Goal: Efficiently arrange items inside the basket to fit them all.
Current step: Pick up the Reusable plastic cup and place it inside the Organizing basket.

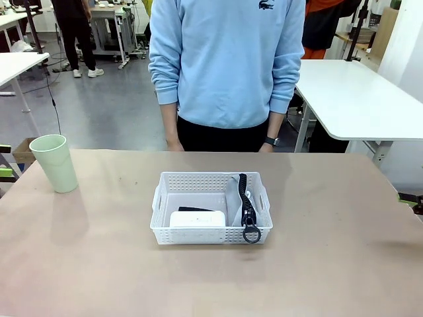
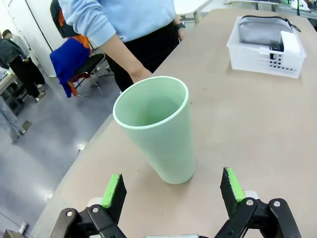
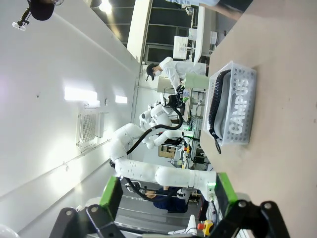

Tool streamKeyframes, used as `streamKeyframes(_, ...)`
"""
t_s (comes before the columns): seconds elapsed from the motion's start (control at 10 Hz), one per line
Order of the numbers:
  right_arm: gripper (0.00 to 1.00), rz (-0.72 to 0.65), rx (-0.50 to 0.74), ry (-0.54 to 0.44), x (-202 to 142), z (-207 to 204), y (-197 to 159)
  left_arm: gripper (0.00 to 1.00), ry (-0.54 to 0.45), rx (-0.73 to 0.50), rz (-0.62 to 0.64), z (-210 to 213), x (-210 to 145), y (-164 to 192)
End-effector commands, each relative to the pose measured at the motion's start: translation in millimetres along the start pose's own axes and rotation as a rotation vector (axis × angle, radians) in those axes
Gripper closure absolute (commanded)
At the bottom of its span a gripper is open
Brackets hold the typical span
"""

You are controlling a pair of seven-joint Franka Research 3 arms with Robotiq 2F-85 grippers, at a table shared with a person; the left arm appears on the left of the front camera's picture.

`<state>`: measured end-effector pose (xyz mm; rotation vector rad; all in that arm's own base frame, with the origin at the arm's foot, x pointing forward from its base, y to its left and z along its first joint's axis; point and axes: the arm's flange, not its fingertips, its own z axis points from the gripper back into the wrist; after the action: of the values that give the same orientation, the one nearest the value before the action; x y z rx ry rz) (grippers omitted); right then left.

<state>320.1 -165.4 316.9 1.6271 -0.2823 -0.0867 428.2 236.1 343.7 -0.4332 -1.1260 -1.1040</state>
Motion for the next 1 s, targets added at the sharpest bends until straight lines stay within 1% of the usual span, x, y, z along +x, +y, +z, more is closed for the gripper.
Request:
streamKeyframes(0.0,0.00,0.005,0.008,0.000,-2,-1,4,0.00,0.015,-0.066,-0.009,-10,-8,1)
streamKeyframes(0.2,0.00,0.005,0.008,0.000,-2,-1,4,0.00,0.050,-0.114,0.012,-29,-20,6)
streamKeyframes(0.3,0.00,0.005,0.008,0.000,-2,-1,4,0.00,0.041,-0.129,0.031,-37,-25,9)
streamKeyframes(0.4,0.00,0.005,0.008,0.000,-2,-1,4,0.00,0.053,-0.145,0.053,-45,-29,11)
streamKeyframes(0.5,0.00,0.005,0.008,0.000,-2,-1,4,0.00,0.080,-0.161,0.067,-53,-34,12)
streamKeyframes(0.9,0.00,0.005,0.008,0.000,-2,-1,4,0.00,0.123,-0.203,0.107,-79,-43,13)
